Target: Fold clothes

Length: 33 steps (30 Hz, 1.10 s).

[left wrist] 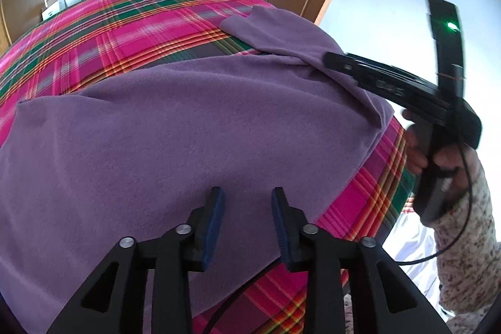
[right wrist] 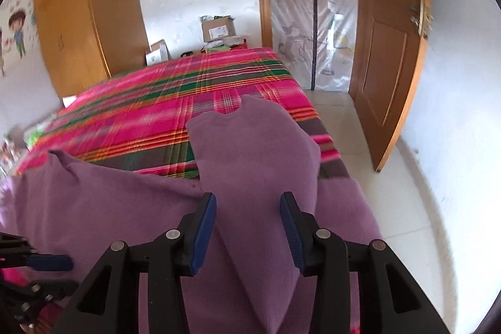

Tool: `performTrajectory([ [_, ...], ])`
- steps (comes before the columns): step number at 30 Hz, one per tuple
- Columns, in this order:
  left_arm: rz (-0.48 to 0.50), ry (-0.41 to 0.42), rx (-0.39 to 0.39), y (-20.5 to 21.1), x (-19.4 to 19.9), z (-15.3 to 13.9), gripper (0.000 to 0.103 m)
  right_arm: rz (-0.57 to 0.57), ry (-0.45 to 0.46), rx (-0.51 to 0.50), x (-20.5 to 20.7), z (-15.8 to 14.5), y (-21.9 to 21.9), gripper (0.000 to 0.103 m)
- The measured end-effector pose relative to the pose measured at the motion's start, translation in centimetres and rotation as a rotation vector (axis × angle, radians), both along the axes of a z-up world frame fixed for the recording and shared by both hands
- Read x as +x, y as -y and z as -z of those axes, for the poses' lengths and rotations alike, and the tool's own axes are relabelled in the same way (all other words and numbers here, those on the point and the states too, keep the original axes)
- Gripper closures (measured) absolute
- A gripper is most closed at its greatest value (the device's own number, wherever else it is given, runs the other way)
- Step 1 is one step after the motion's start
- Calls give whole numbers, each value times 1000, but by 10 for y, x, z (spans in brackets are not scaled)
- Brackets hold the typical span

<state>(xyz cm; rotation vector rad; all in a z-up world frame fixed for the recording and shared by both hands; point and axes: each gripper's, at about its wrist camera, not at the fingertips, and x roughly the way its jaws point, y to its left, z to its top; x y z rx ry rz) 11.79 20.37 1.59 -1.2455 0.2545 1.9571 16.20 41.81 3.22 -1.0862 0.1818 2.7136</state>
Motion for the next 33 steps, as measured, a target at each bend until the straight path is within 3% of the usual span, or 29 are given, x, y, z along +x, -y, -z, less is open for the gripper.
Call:
performTrajectory([
  [16, -8, 0, 7, -3, -2, 1, 67, -126, 130, 54, -80, 13, 24, 57],
  [20, -3, -3, 9, -3, -1, 1, 67, -110, 176, 85, -88, 21, 28, 57],
  [27, 9, -12, 17, -3, 1, 0, 59, -79, 170, 45, -93, 22, 19, 57],
  [31, 10, -15, 19, -2, 2, 0, 59, -41, 164, 25, -94, 19, 12, 75],
  [33, 8, -11, 23, -1, 2, 0, 59, -23, 155, 14, -93, 18, 6, 92],
])
